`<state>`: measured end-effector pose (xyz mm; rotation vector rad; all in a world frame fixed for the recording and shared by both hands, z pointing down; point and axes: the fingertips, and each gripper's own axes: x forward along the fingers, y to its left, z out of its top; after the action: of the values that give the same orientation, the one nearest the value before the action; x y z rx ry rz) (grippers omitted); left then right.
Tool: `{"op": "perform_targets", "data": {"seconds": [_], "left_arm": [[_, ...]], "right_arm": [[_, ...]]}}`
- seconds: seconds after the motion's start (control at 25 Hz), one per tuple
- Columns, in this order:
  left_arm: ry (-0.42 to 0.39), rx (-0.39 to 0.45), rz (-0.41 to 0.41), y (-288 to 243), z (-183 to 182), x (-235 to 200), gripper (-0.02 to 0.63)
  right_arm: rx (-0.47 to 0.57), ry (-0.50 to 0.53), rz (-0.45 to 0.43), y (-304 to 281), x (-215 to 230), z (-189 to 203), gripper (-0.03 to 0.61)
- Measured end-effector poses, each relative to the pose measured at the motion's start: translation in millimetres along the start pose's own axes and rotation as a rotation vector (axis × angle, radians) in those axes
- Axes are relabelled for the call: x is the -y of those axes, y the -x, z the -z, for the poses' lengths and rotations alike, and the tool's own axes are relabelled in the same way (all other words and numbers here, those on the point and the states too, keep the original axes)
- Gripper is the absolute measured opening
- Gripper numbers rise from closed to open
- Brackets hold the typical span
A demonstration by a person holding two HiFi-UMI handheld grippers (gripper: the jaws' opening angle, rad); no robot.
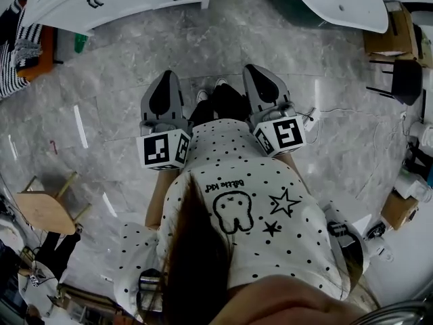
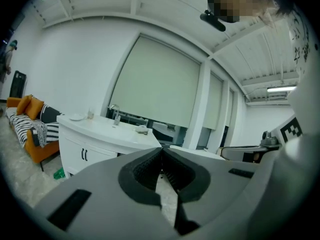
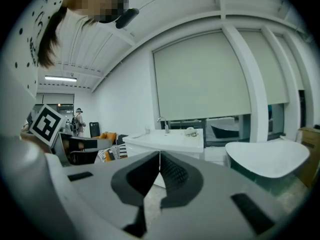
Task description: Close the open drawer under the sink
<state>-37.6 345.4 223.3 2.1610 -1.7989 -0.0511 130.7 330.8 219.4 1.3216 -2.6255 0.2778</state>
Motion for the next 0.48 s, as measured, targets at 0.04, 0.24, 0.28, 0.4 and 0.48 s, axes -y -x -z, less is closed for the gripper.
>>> {"op": "perform_targets", "data": {"seconds": [0.04,0.24,0.28,0.4,0.48], "left_arm": [[0.003,-0.003,-0.008,-3,1,-2,0.006],[0.016,0.002,-0.054,-27,-5,-10,0.006],[0.016,0.008,-0.063,-34,-8,-11,0.006],[0.020,0.024,-0.080,-55,-16,-13,0.006],[0.020,0.031,-0.084,-70,-20,-13,0.006]], "right_arm": [[-0.006,-0.001,-0.006,-5,2,0,0.014],[-0.019,-0.002,-0.045,-31,19,-5,0.014],[-0.015,-0.002,-0.052,-38,24,-8,0.014],[-0.009,0.001,-0.069,-58,38,-18,0.014],[-0.012,0.009,-0.080,-71,47,-24,0.014]]}}
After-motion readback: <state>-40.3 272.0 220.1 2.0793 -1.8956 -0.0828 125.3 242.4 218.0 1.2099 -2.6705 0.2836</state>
